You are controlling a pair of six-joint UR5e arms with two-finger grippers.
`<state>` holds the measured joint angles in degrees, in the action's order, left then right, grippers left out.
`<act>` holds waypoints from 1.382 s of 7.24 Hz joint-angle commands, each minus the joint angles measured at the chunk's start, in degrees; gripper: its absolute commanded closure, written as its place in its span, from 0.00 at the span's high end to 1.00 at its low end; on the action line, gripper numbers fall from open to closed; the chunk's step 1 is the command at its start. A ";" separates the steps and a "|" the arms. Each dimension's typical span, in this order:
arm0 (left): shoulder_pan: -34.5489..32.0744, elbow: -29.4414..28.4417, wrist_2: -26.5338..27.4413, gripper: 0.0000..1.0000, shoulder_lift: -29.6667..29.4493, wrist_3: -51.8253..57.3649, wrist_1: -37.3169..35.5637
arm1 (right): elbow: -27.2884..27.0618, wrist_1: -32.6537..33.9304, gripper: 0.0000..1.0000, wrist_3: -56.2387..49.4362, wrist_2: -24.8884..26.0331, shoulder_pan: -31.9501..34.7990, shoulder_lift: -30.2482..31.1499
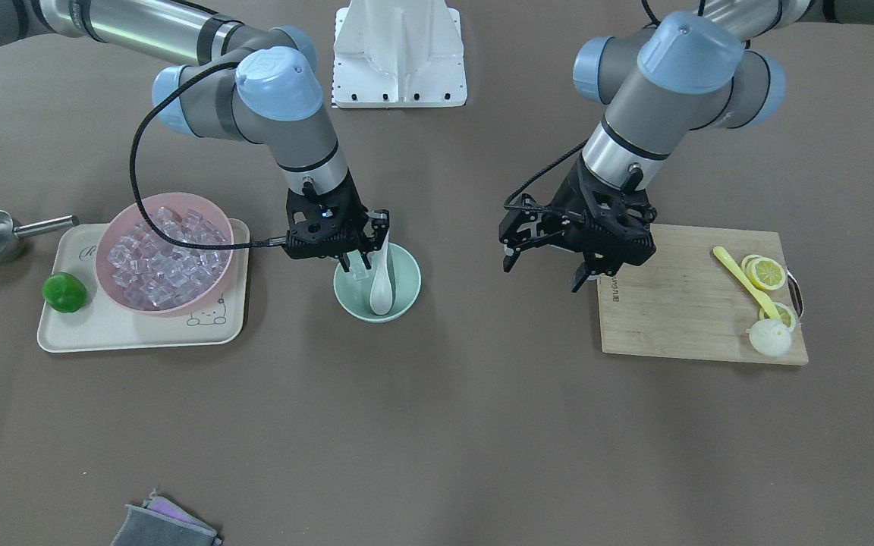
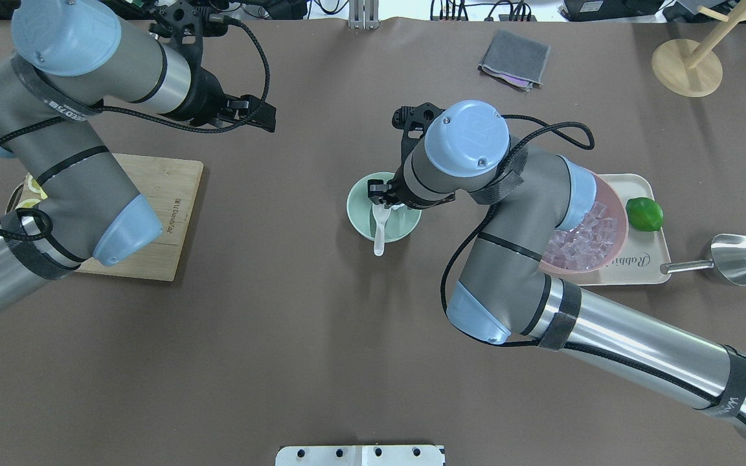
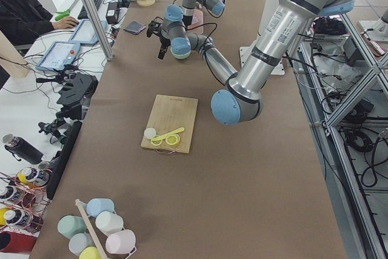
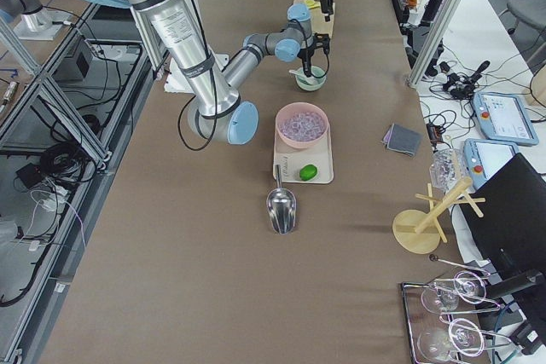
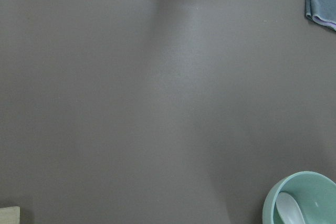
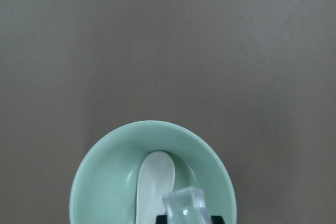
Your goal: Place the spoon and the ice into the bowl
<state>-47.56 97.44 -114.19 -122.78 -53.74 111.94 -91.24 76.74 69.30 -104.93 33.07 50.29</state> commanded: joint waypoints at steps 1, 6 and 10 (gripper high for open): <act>-0.69 0.47 0.28 0.98 1.23 1.36 0.04 | -0.17 0.69 1.00 1.01 -0.80 0.33 -1.51; -10.34 2.40 2.04 0.98 11.83 2.23 1.44 | -21.39 40.31 1.00 -23.96 -11.53 16.46 7.83; -32.27 2.41 -12.10 0.98 23.62 35.45 -8.44 | -24.26 37.81 1.00 -54.13 -17.92 31.32 27.36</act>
<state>-72.10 100.01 -123.09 -102.07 -29.55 108.49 -115.53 116.14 23.04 -120.06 59.69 72.02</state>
